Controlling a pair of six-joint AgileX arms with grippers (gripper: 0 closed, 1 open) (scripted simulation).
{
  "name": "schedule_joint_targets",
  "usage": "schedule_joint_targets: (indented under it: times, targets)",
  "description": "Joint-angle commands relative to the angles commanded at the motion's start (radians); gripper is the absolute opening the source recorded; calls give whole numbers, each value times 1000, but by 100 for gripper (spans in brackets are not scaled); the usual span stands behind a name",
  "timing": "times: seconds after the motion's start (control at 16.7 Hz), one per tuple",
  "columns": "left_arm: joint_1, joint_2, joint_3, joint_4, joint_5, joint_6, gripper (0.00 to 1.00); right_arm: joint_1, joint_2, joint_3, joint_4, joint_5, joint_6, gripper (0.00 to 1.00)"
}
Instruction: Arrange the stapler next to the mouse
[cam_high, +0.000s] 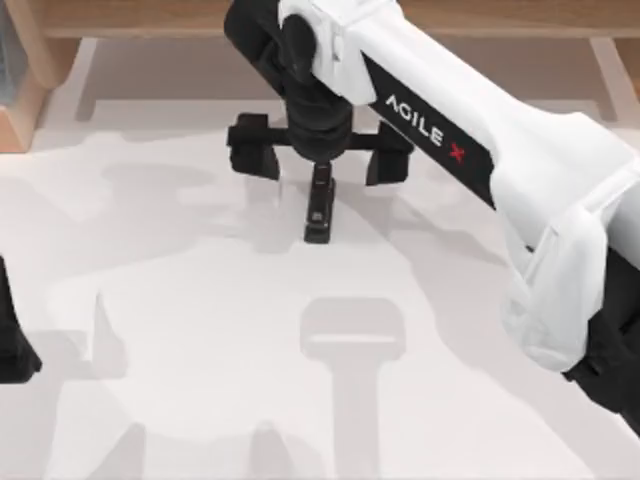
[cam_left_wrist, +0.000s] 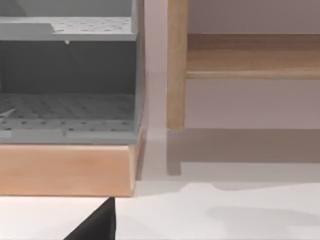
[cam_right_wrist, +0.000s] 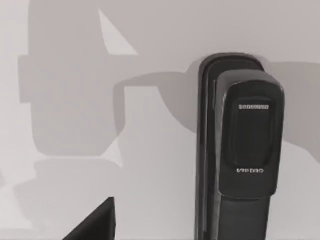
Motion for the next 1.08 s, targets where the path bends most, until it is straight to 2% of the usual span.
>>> schedule_joint_targets:
  times: [0.54, 0.78, 1.08]
  targets:
    - [0, 0, 0, 0, 0, 0, 100, -17, 32, -115, 153, -3, -17, 100]
    - [0, 0, 0, 0, 0, 0, 100, -19, 35, -122, 161, -4, -18, 100]
    - [0, 0, 0, 0, 0, 0, 100, -19, 35, -122, 161, -4, -18, 62]
